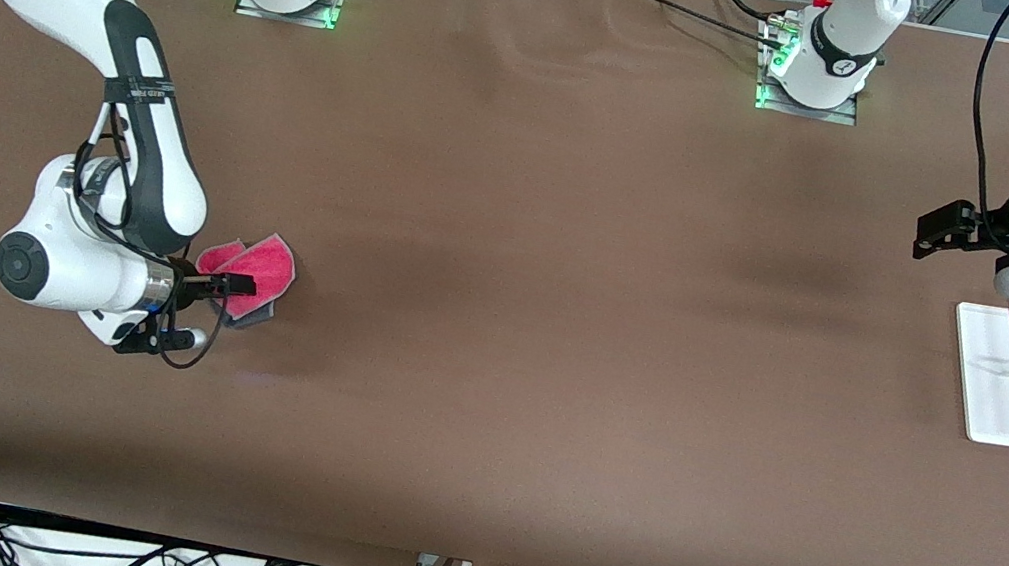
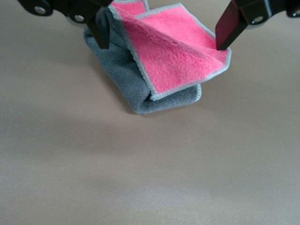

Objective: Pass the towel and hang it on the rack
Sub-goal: 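Close the right gripper on the towel corner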

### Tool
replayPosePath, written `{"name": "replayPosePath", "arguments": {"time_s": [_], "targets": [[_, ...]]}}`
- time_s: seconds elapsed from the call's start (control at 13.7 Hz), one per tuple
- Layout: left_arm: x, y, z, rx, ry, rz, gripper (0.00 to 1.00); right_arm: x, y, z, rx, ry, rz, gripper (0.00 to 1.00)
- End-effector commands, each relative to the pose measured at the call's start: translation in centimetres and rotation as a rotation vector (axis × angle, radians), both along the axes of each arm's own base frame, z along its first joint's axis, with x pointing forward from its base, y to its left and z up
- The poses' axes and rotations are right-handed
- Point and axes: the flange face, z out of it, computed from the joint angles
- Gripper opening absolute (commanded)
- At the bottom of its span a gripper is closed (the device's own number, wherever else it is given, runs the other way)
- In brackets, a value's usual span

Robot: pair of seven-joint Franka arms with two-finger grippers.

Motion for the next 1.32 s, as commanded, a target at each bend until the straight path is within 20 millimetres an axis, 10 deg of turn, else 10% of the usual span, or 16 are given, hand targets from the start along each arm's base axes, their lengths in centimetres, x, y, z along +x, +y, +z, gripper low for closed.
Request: {"name": "replayPosePath", "arguments": {"time_s": [0.0,0.22,0.59,0.95,1.24], "targets": [[-0.3,0.2,0.4,-0.021,0.006,-0.014,1.0,0.0,0.4,0.6,0.031,0.007,0.013,1.0],[-0.3,0.2,0.4,-0.021,0.006,-0.015,1.0,-0.2,0.4,0.4,0.031,0.015,0.014,0.74],[-0.3,0.2,0.4,-0.021,0.006,-0.015,1.0,-0.4,0.5,0.6,0.033,0.045,0.018,0.0],[-0.3,0.2,0.4,-0.021,0.004,-0.015,1.0,-0.5,2.1,2.3,0.038,0.034,0.045,0.0],[-0.3,0.2,0.3,-0.021,0.007,-0.015,1.0,-0.4,6.0,8.8,0.041,-0.06,0.101,0.0]]}}
